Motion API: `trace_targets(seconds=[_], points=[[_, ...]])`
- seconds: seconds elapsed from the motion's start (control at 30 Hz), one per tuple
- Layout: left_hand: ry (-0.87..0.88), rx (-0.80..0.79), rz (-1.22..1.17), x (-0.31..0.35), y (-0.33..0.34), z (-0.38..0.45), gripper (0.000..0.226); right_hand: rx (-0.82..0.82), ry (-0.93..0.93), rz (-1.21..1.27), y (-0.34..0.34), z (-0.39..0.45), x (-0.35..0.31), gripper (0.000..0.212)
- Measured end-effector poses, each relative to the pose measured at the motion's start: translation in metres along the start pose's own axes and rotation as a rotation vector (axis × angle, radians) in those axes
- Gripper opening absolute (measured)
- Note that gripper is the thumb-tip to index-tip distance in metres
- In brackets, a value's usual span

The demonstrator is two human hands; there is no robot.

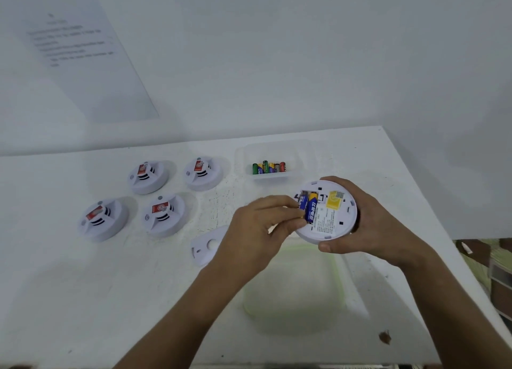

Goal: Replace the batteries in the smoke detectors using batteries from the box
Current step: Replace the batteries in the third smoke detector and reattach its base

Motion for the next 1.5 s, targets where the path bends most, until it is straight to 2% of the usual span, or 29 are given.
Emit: trace_targets(seconds=[0.07, 0.13, 0.2, 0.3, 0.47, 0.63, 0.7, 0.77, 0.83, 0.93, 1.1, 1.2, 1.37, 1.43, 1.5], points=[[-0.202, -0.022, -0.096, -0.001, -0.009, -0.003, 0.022, -0.044, 0.001, -0.013, 0.005, 0.002, -0.004, 0.093], [-0.474, -0.067, -0.263, 0.000, -0.018, -0.004, 0.046, -0.090, -0.001, -0.004, 0.010, 0.003, -0.008, 0.092], [-0.652, -0.103, -0.435, 0.002, -0.028, -0.004, 0.071, -0.143, -0.009, 0.013, 0.016, 0.004, -0.012, 0.091], [-0.731, -0.129, -0.483, 0.004, -0.042, -0.007, 0.084, -0.215, -0.015, 0.010, 0.027, 0.007, -0.016, 0.093], [-0.820, 0.001, -0.522, 0.000, -0.056, -0.030, 0.080, -0.311, -0.027, -0.044, 0.050, 0.016, -0.020, 0.098], [-0.840, 0.026, -0.466, -0.010, -0.068, -0.048, 0.062, -0.335, -0.019, -0.064, 0.065, 0.026, -0.022, 0.098], [-0.854, 0.037, -0.294, -0.026, -0.076, -0.059, 0.059, -0.324, -0.017, -0.057, 0.066, 0.028, -0.023, 0.097], [-0.858, -0.068, 0.027, -0.046, -0.086, -0.077, 0.066, -0.304, -0.001, -0.039, 0.063, 0.029, -0.021, 0.097], [-0.876, -0.251, 0.193, -0.060, -0.090, -0.095, 0.075, -0.288, 0.010, -0.021, 0.058, 0.029, -0.020, 0.097], [-0.843, -0.403, 0.239, -0.069, -0.088, -0.109, 0.071, -0.264, 0.019, -0.008, 0.053, 0.029, -0.020, 0.096], [-0.777, -0.465, 0.251, -0.075, -0.088, -0.111, 0.065, -0.276, 0.017, -0.026, 0.058, 0.028, -0.024, 0.097], [-0.792, -0.439, 0.214, -0.082, -0.092, -0.110, 0.064, -0.297, 0.032, -0.035, 0.067, 0.029, -0.026, 0.097], [-0.730, -0.477, 0.285, -0.085, -0.095, -0.110, 0.052, -0.295, 0.035, -0.074, 0.086, 0.033, -0.033, 0.097], [-0.706, -0.361, 0.283, -0.081, -0.109, -0.114, 0.053, -0.292, 0.034, -0.077, 0.094, 0.035, -0.037, 0.095], [-0.659, -0.160, 0.291, -0.074, -0.134, -0.114, 0.053, -0.288, 0.034, -0.078, 0.103, 0.038, -0.042, 0.095]])
Point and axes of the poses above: each hand's wrist, its own z-axis towards the middle knuckle, its own y-axis out of the palm, x = y × z, the point moved 2 cm from there along z, towards the middle knuckle, and after that the axes turned 14 degrees about y, right-handed, at the moved point
